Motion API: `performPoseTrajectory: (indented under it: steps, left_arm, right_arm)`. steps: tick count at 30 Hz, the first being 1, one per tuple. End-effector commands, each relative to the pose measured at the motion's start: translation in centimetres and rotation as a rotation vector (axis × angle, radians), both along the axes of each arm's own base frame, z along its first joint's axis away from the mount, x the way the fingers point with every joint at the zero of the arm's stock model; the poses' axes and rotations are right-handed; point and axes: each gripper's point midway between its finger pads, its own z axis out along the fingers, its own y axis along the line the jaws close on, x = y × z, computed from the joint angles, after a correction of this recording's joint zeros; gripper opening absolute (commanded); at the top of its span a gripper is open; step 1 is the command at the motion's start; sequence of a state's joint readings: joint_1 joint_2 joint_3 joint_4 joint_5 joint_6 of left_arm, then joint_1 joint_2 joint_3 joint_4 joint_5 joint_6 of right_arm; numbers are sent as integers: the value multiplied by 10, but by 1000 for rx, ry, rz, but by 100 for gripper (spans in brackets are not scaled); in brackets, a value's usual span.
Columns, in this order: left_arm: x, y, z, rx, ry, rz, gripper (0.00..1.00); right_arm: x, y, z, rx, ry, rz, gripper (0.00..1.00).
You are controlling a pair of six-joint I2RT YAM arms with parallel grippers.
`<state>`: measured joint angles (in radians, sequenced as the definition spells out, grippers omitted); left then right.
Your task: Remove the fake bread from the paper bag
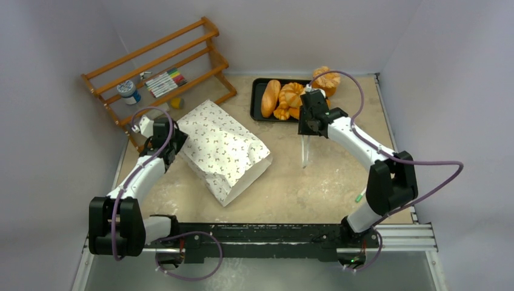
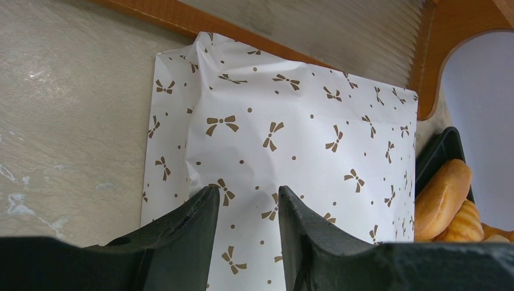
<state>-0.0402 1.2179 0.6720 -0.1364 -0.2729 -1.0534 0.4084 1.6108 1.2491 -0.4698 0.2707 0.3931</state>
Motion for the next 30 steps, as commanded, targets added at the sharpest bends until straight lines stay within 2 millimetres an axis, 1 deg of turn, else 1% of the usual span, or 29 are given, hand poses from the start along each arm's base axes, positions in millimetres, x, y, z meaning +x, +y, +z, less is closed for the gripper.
performPoseTrajectory:
  steps: [1, 6, 8, 10, 13, 15, 17, 20, 24, 30]
  left_arm:
    - [6, 2, 10, 16, -35, -8, 40]
    - [8, 2, 12, 14, -36, -7, 41]
    - [9, 2, 13, 16, -37, -7, 40]
    - [10, 3, 12, 17, -31, -8, 40]
    - [10, 3, 10, 19, -22, -8, 41]
    - [11, 3, 12, 22, -25, -5, 41]
    - [12, 4, 11, 25, -21, -3, 41]
    - [13, 4, 12, 27, -16, -5, 41]
    - [15, 4, 15, 30, -19, -7, 40]
    - [21, 3, 18, 40, -13, -19, 40]
  right_arm:
    - [0, -2, 26, 32, -76, -17, 41]
    - [-4, -1, 32, 44, -84, -2, 41]
    - [-8, 3, 39, 56, -98, 15, 41]
    - [-14, 9, 46, 66, -113, 35, 41]
    - [-30, 20, 53, 76, -119, 85, 40]
    - [-46, 34, 56, 82, -116, 133, 39]
    - [-66, 47, 58, 80, -101, 174, 39]
    - [-96, 60, 61, 84, -88, 212, 39]
    - [-136, 68, 70, 144, -81, 264, 38]
    - [-188, 69, 84, 234, -55, 344, 36]
